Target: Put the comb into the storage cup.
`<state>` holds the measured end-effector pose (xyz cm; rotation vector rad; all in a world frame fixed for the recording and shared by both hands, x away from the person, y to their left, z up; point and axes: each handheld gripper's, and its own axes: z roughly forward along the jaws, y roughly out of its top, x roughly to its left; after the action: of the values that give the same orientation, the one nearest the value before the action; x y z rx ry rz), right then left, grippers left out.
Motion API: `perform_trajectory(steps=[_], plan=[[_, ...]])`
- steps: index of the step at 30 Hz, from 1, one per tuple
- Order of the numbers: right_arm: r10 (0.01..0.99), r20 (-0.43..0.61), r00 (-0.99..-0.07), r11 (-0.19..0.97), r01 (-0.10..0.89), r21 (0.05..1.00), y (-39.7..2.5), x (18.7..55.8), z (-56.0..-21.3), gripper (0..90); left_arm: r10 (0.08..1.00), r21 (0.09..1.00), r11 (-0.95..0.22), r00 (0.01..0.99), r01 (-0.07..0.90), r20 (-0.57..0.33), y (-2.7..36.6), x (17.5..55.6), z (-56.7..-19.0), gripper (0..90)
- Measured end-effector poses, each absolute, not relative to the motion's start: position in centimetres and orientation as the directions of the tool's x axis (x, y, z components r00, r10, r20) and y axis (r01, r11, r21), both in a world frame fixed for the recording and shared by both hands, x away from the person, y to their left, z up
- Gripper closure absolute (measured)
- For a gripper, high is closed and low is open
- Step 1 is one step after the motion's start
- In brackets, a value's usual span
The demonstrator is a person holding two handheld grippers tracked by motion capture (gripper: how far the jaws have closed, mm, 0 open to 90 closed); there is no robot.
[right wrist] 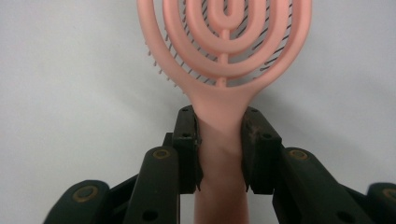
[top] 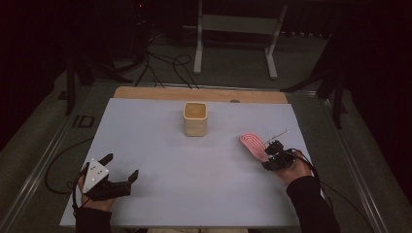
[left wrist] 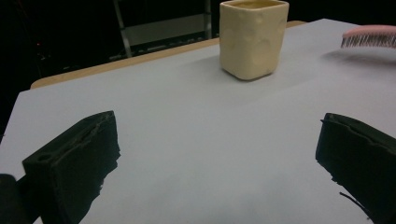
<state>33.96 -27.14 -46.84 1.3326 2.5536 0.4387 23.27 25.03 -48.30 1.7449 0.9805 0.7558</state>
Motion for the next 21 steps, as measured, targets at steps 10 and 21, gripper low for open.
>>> perform_trajectory(steps=[10,21], plan=[[0.823,-0.077,-0.563,0.532,0.716,0.451,-26.8,33.1,-46.3,70.2,0.873,0.935,-0.218,0.484,0.28,0.058,25.0,23.3,-48.3,0.1],[0.825,-0.095,-0.557,0.504,0.65,0.568,-25.5,31.5,-45.7,70.2,0.873,0.934,-0.218,0.485,0.284,0.057,24.9,23.3,-48.4,0.1]])
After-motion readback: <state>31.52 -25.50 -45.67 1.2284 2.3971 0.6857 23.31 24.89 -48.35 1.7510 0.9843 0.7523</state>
